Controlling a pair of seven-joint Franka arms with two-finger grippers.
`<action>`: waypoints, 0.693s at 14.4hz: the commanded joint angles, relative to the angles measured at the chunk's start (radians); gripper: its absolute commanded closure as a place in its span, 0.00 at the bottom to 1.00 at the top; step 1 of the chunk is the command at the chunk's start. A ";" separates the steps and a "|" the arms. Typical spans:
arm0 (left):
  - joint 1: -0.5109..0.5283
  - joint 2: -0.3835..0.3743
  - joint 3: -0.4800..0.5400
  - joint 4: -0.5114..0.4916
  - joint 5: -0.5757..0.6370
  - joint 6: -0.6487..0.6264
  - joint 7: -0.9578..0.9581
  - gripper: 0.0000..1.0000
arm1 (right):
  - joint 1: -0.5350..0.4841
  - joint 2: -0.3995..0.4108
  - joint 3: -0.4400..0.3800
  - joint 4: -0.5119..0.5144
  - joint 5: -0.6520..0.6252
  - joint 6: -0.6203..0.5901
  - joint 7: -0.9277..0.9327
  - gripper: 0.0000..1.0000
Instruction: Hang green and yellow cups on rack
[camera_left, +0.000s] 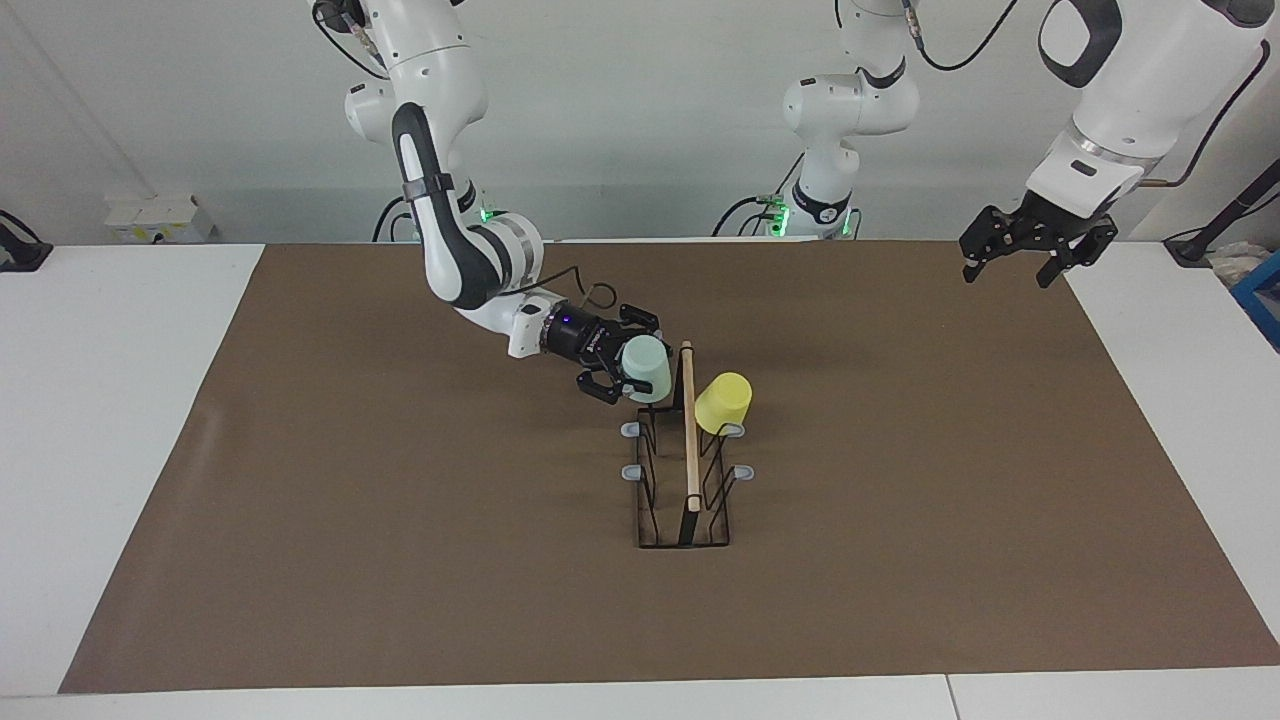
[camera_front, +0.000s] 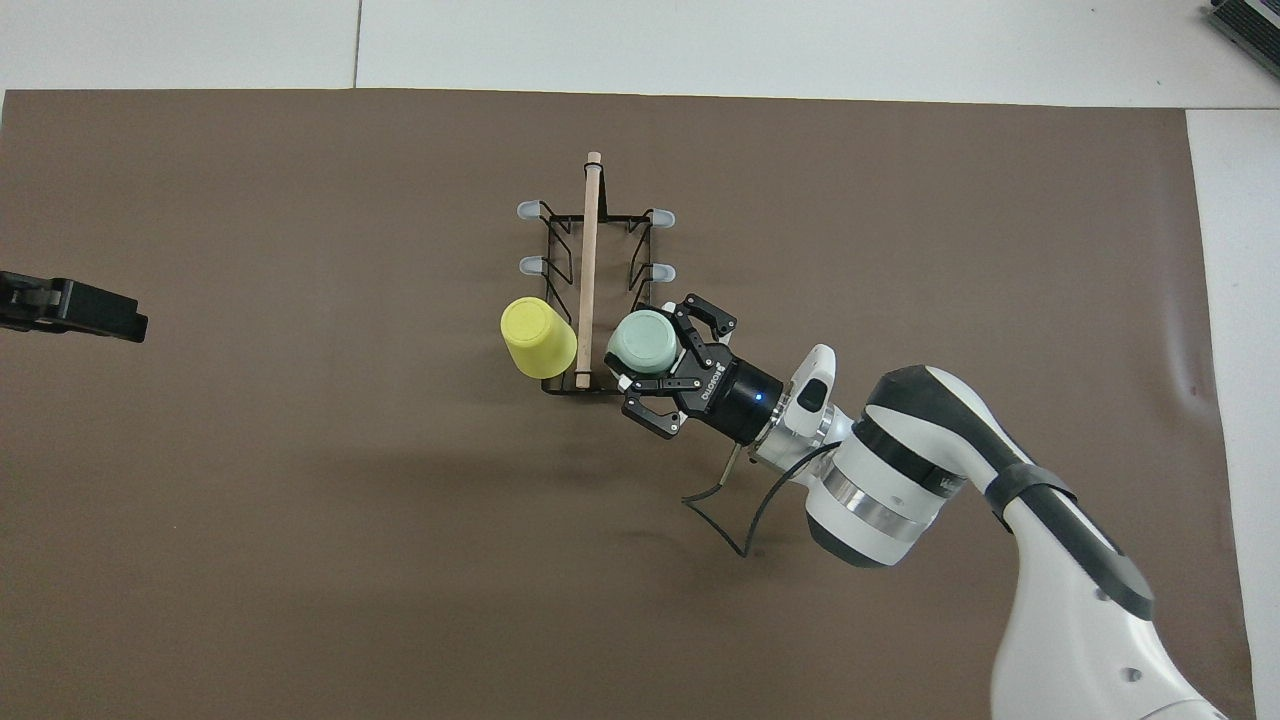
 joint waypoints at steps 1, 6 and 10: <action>0.008 -0.008 -0.012 0.006 0.018 -0.022 -0.018 0.00 | -0.020 0.059 0.005 -0.002 0.006 -0.071 -0.070 1.00; 0.008 -0.012 -0.011 -0.001 0.018 -0.021 -0.017 0.00 | -0.028 0.061 0.005 -0.003 0.004 -0.073 -0.074 1.00; 0.006 -0.014 -0.011 0.000 0.018 -0.021 -0.017 0.00 | -0.028 0.061 0.005 0.004 0.003 -0.071 -0.072 0.00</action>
